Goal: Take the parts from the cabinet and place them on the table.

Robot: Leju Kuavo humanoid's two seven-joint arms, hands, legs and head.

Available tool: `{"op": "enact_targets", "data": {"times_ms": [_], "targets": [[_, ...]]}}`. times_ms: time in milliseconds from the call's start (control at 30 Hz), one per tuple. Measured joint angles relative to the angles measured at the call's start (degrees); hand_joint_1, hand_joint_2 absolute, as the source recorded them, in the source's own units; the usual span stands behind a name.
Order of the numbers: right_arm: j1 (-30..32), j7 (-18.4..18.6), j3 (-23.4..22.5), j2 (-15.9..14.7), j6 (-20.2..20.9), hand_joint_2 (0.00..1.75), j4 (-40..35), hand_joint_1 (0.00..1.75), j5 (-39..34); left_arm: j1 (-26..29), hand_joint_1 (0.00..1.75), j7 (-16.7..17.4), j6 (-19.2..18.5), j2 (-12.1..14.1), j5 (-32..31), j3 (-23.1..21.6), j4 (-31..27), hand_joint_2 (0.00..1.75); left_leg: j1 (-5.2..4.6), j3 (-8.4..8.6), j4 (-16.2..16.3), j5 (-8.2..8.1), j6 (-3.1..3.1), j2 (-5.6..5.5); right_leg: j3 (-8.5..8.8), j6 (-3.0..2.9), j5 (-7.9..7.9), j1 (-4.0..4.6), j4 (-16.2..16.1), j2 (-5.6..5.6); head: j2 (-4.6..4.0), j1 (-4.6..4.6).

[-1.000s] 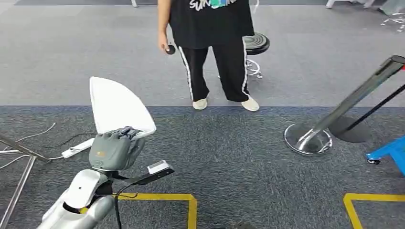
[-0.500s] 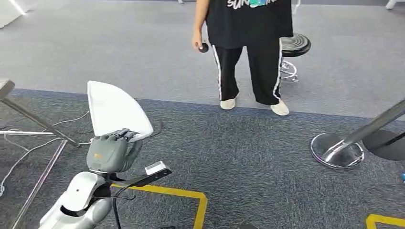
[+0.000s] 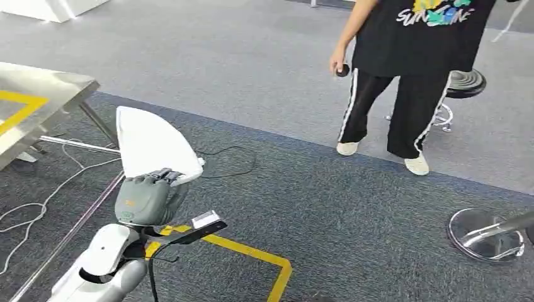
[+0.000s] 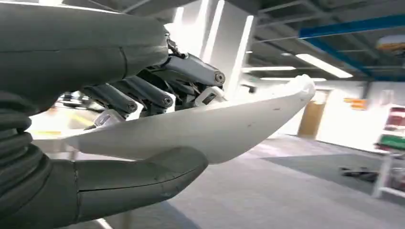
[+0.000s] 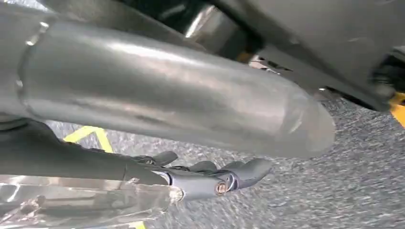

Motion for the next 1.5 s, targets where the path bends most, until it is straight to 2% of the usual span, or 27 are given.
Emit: {"op": "enact_targets", "data": {"times_ms": [67,100,133,267,300,333,367,433,467,533,600,633,667,800,867,967,1033,1100,1133,1167,1267,1300,1333,1367,1400,1467,1500], "targets": [[-0.21,0.07,0.02,-0.02,0.02,0.00,0.00,0.00,0.11,-0.01,1.62,0.00,-0.22,0.00,0.00,0.00,0.00,1.75,0.15,0.13,0.09,0.03,-0.20,-1.90,3.02,-0.04,5.04,-0.25,-7.43,0.58,0.00,0.00],[-0.26,0.13,0.02,-0.09,0.02,0.00,0.00,0.00,0.13,-0.05,1.62,0.00,-0.22,-0.02,0.00,0.00,0.00,1.75,0.28,0.10,0.21,0.00,-0.54,-2.69,5.10,0.07,7.34,-0.58,-12.18,2.54,0.00,0.02],[-0.24,0.13,0.04,-0.09,0.07,0.00,0.00,0.00,0.15,-0.09,1.62,0.02,-0.24,0.00,0.00,0.00,0.00,1.75,0.02,-0.17,0.58,-0.09,-1.01,-3.43,6.15,0.21,7.67,-1.16,-15.10,6.38,0.00,0.11],[-0.32,0.37,0.17,-0.04,0.20,0.00,0.00,0.00,0.37,0.00,1.62,0.02,-0.28,0.11,-0.02,-0.05,0.00,1.75,0.53,-1.08,0.56,0.60,-2.25,-6.12,7.04,-1.43,7.34,-0.86,-15.72,4.54,0.02,0.11],[-0.35,0.37,0.26,0.15,0.22,0.00,0.00,0.00,0.42,0.05,1.62,0.02,-0.28,0.28,-0.02,-0.07,0.00,1.75,0.51,-1.21,0.77,0.34,-2.38,-5.68,7.19,-1.88,7.46,-1.24,-15.96,3.51,0.02,0.11],[-0.44,0.37,0.37,0.11,0.20,0.00,0.00,0.00,0.46,-0.13,1.62,0.02,-0.28,0.28,-0.02,-0.07,0.00,1.75,-0.05,-1.86,2.35,-0.87,-2.72,-1.88,7.28,-2.18,7.46,-1.14,-16.01,3.07,0.00,-0.59],[-0.50,0.37,0.46,0.11,0.20,0.00,0.00,0.00,0.46,-0.34,1.62,0.02,-0.28,0.31,-0.02,-0.09,0.00,1.75,0.04,-3.48,5.55,-2.77,-3.02,0.31,7.30,-2.46,7.40,-1.02,-16.02,2.32,0.02,-1.01],[-0.16,0.46,0.46,0.09,0.20,0.00,0.00,0.00,0.46,-0.40,1.62,0.15,-0.37,0.31,0.02,-0.13,0.00,1.75,0.24,-7.83,14.26,-6.60,-3.31,1.77,7.32,-2.79,7.22,-0.75,-16.02,0.46,0.00,-0.96],[-0.11,0.46,0.46,0.00,0.20,0.00,0.00,0.00,0.46,-0.30,1.62,0.15,-0.55,0.31,0.02,-0.15,0.00,1.75,0.30,-9.41,17.27,-7.25,-3.34,1.91,7.31,-2.89,7.14,-0.69,-16.02,-0.49,0.00,-0.94],[-0.28,0.46,0.46,0.00,0.20,0.00,0.00,0.00,0.46,-0.15,1.62,0.17,-0.63,0.37,0.11,-0.15,0.00,1.75,0.30,-8.39,15.15,-4.64,-3.17,1.96,7.47,-2.95,6.98,-0.57,-16.02,-2.00,0.00,-0.98],[-0.34,0.46,0.48,0.00,0.20,0.00,0.00,0.00,0.46,-0.19,1.62,0.17,-0.63,0.42,0.13,-0.15,0.00,1.75,0.07,-3.85,6.87,-0.32,-2.56,2.96,7.94,-2.71,6.69,-0.46,-16.02,-3.41,0.00,-0.94],[-0.37,0.46,0.48,0.02,0.20,0.00,0.00,0.00,0.46,-0.23,1.62,0.20,-0.63,0.42,0.13,-0.15,0.00,1.75,-0.34,-1.48,2.94,0.76,-2.04,5.61,8.24,-2.52,6.48,-0.30,-16.04,-4.00,0.00,-0.96],[-0.37,0.44,0.48,0.02,0.20,0.00,0.00,0.00,0.46,-0.45,1.62,0.17,-0.63,0.37,0.13,-0.17,0.00,1.75,-1.22,-0.68,0.94,-0.30,-1.77,7.80,8.25,-2.04,6.04,0.33,-15.77,-4.56,0.02,-1.09],[-0.59,0.46,0.48,0.00,0.15,0.00,-0.02,0.00,0.42,-0.29,1.62,0.39,-0.66,0.46,0.46,-0.11,-0.02,1.75,-0.60,-0.54,0.66,-0.27,-0.68,4.68,9.39,-0.95,5.36,0.48,-16.45,-6.93,0.02,-0.81],[-0.74,0.37,0.50,0.00,0.09,0.00,0.00,0.00,0.39,-0.44,1.62,0.66,-0.68,0.39,0.46,-0.11,-0.02,1.75,-0.08,-0.35,0.55,-0.29,-0.21,3.46,7.59,-0.33,3.07,0.14,-12.51,-1.39,0.02,-0.39],[-0.32,0.39,0.50,0.00,0.09,0.00,0.00,0.00,0.35,-0.22,1.62,0.81,-0.72,0.28,0.39,-0.11,-0.02,1.75,-0.03,-0.36,0.55,-0.31,0.20,1.20,0.79,-0.13,-1.99,0.11,0.24,0.00,0.02,-0.19],[-0.14,0.39,0.50,0.00,0.07,0.00,0.00,0.00,0.33,0.06,1.62,0.92,-0.74,0.31,0.35,-0.11,-0.02,1.75,0.00,-0.27,0.58,-0.30,0.19,-0.57,0.01,-0.20,0.35,0.10,-0.25,0.03,0.02,-0.17],[-0.32,0.39,0.50,-0.09,0.02,0.00,0.00,0.00,0.31,0.10,1.62,0.92,-0.76,0.31,0.35,-0.13,-0.02,1.75,0.17,-0.05,0.62,-0.29,-0.12,-2.33,3.82,-0.31,6.21,-0.18,-9.57,0.90,0.00,-0.20],[-0.33,0.39,0.50,-0.15,-0.02,0.00,0.00,0.00,0.28,0.10,1.62,0.92,-0.76,0.31,0.35,-0.11,-0.02,1.75,0.25,-0.01,0.66,-0.34,-0.36,-2.91,5.48,-0.23,7.92,-0.38,-13.31,2.30,0.00,-0.18],[-0.30,0.37,0.50,-0.15,-0.02,0.00,0.00,0.00,0.28,0.05,1.62,0.96,-0.76,0.31,0.35,-0.11,-0.02,1.75,-0.11,-0.33,1.13,-0.49,-0.87,-3.70,6.70,-0.13,7.29,-0.90,-16.20,5.41,0.02,-0.18],[-0.39,0.35,0.50,-0.15,-0.02,0.00,0.00,0.00,0.13,0.32,1.62,1.03,-0.74,0.35,0.33,-0.11,-0.02,1.75,0.56,-0.85,0.71,0.23,-2.00,-5.41,7.04,-1.19,7.39,-0.34,-15.97,3.81,0.02,-0.20],[-0.37,0.35,0.50,-0.13,-0.02,0.00,0.00,0.00,0.15,0.42,1.62,1.12,-0.70,0.39,0.31,-0.11,-0.02,1.75,0.60,-0.99,0.78,0.21,-2.15,-6.01,7.21,-1.61,7.63,-0.79,-16.28,3.11,0.02,-0.22],[-0.42,0.35,0.52,-0.04,-0.02,0.00,0.00,0.00,0.15,0.57,1.62,1.18,-0.66,0.42,0.17,-0.09,-0.02,1.75,0.33,-1.05,1.18,-0.22,-2.31,-4.41,7.35,-1.80,7.65,-0.78,-16.39,2.41,0.00,-0.17],[-0.50,0.28,0.52,-0.07,-0.02,0.00,0.00,0.00,0.13,0.40,1.62,1.18,-0.59,0.42,0.15,-0.09,-0.02,1.75,0.04,-2.02,3.17,-1.67,-2.70,-1.35,7.47,-2.21,7.66,-0.77,-16.51,1.93,0.00,-0.97],[-0.42,0.26,0.50,-0.07,-0.02,0.00,0.00,0.00,0.13,0.26,1.62,1.18,-0.59,0.42,0.15,-0.09,-0.02,1.75,0.07,-4.10,7.27,-3.89,-3.00,0.48,7.48,-2.40,7.64,-0.66,-16.51,1.16,0.00,-1.05],[-0.07,0.28,0.50,-0.11,-0.02,0.00,0.00,0.00,0.13,0.41,1.62,1.20,-0.59,0.39,0.15,-0.11,-0.02,1.75,0.24,-8.80,16.59,-7.57,-3.25,1.91,7.47,-2.61,7.48,-0.52,-16.51,-0.58,0.00,-1.14],[-0.06,0.28,0.50,-0.18,-0.04,0.00,0.00,0.00,0.13,0.51,1.62,1.29,-0.59,0.42,0.17,-0.11,-0.02,1.75,0.31,-10.01,18.82,-7.99,-3.30,1.99,7.46,-2.68,7.42,-0.49,-16.50,-1.34,0.02,-1.09]]}}
